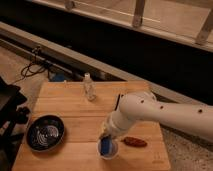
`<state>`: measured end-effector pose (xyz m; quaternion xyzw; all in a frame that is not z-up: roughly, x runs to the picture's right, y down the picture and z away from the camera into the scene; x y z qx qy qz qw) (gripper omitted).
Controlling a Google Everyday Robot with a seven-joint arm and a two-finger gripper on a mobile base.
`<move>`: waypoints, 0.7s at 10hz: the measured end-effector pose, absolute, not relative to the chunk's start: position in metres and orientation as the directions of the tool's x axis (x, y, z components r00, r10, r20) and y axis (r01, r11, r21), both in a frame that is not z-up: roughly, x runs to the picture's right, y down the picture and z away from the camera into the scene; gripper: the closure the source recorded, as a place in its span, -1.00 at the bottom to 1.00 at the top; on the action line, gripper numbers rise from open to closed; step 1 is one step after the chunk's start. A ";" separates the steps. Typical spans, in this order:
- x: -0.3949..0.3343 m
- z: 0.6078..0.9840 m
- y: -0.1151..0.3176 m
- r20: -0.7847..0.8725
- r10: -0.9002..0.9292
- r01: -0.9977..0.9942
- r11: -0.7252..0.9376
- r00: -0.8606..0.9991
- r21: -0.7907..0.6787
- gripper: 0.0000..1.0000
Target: Place the white sponge in the ceramic cup
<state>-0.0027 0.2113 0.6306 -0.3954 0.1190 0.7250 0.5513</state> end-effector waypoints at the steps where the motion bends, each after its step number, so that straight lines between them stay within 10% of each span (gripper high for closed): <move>1: -0.002 0.636 0.214 -0.713 0.697 -0.889 -0.372 -0.077 -0.267 -0.52; 7: 0.002 0.650 0.219 -0.714 0.695 -0.887 -0.378 -0.083 -0.265 -0.52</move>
